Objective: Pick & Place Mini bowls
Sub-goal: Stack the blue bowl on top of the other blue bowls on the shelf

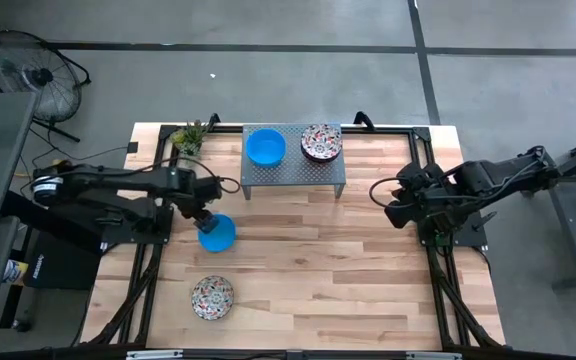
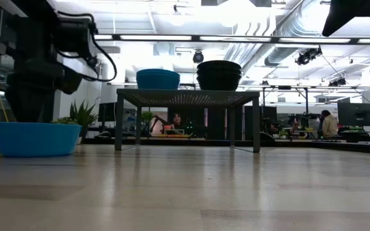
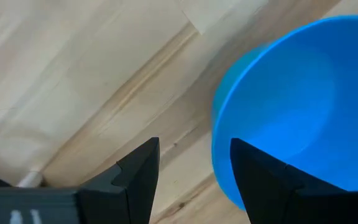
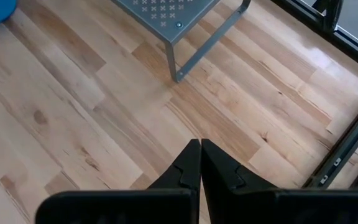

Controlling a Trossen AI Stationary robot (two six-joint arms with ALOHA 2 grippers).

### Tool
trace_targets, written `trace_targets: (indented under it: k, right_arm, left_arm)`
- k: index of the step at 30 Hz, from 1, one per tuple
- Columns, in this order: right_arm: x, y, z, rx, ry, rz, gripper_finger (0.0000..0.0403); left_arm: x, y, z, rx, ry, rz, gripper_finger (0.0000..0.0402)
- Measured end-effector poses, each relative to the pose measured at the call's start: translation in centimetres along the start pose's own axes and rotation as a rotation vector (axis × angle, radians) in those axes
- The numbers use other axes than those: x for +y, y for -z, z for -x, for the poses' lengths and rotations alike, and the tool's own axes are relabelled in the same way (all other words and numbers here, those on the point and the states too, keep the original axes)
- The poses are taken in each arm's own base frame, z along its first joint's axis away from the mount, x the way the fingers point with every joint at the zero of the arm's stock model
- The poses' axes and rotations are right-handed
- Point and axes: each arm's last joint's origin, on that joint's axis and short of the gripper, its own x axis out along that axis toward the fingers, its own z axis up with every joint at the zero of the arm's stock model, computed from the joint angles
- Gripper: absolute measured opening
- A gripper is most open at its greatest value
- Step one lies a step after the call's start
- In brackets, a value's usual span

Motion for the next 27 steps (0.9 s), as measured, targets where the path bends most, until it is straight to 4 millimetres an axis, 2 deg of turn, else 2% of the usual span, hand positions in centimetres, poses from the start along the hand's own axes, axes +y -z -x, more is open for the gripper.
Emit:
trace_targets:
  k: [6,11,27]
  right_arm:
    - [0.0,0.0,0.0,0.0,0.0,0.0,0.0]
    - [0.0,0.0,0.0,0.003,0.001,0.002,0.0]
    - [-0.1,0.0,0.0,0.004,0.01,0.008,0.0]
  left_arm:
    - [-0.6,-1.0,-1.6,0.044,-0.001,-0.045,0.0192]
    - [-0.9,-1.3,-2.0,0.052,0.009,-0.054,0.0183]
    - [-0.8,-1.2,-1.9,0.059,0.005,-0.064,0.0024]
